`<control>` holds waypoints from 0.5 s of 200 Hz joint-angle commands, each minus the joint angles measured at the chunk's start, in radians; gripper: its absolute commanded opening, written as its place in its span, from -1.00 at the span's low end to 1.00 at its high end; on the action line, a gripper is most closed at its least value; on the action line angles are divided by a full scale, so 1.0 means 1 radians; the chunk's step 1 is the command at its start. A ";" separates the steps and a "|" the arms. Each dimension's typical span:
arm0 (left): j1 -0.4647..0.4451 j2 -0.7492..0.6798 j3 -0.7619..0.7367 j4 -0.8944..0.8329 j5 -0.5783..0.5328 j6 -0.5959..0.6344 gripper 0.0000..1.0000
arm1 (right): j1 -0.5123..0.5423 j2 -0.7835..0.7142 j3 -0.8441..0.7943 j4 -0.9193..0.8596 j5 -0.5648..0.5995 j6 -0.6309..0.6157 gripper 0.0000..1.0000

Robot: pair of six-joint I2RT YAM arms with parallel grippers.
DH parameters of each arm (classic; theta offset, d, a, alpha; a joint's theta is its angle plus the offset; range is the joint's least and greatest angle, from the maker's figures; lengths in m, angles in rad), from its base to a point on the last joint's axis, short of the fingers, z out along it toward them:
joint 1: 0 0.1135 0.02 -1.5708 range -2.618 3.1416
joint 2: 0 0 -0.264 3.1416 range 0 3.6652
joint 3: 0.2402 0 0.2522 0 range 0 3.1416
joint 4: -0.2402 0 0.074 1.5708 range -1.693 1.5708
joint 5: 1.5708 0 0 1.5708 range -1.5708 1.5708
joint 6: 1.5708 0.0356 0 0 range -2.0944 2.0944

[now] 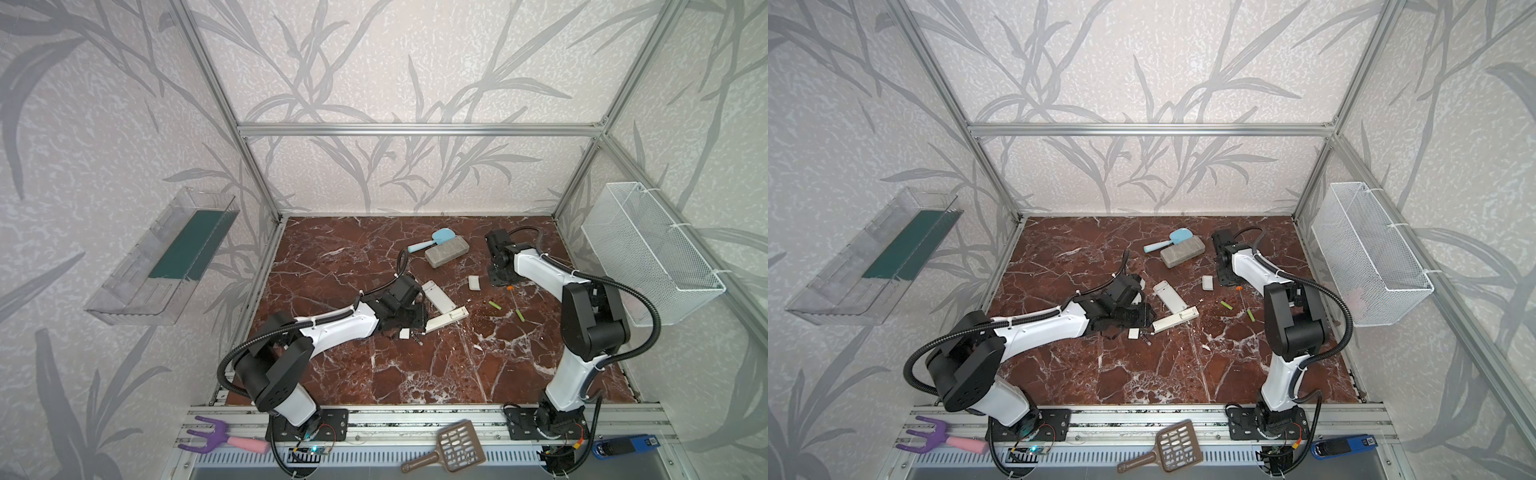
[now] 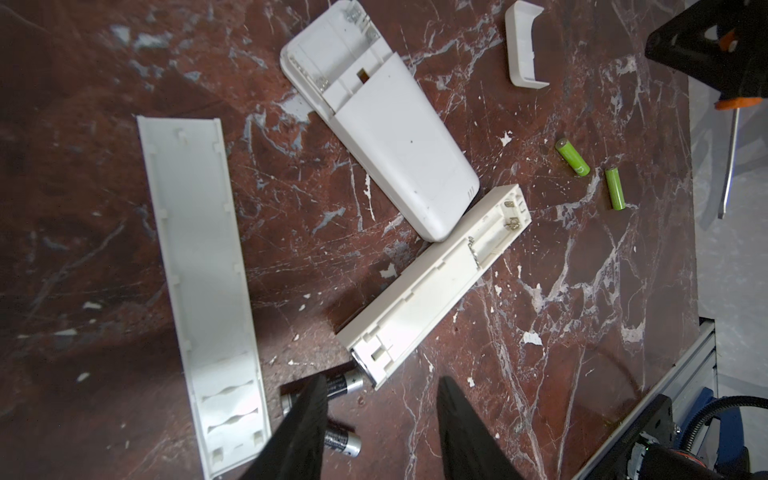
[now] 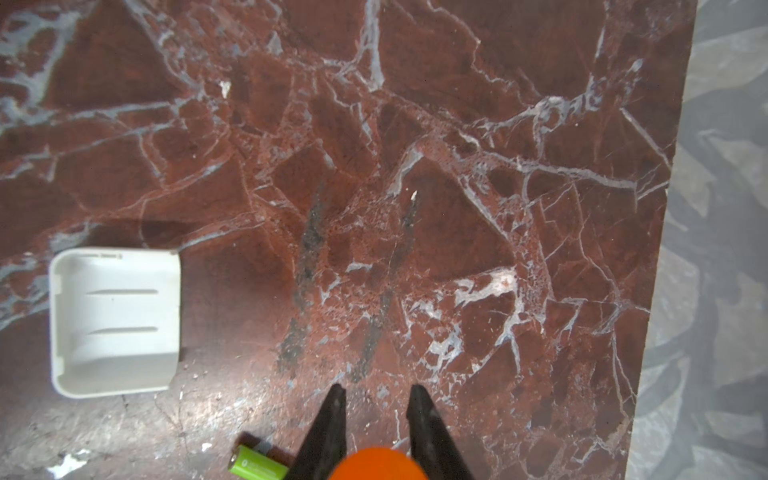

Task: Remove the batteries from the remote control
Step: 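Release the remote with the left gripper while the right gripper sets down the screwdriver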

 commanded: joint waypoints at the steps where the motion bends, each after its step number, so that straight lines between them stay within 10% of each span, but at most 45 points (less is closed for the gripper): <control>1: 0.008 -0.052 0.028 -0.043 -0.053 0.046 -0.10 | -0.018 0.057 0.093 -0.071 -0.021 0.006 -1.00; 100: 0.051 -0.354 -0.097 -0.165 -0.314 0.120 -0.11 | -0.061 0.394 0.538 -0.222 -0.080 -0.004 -0.99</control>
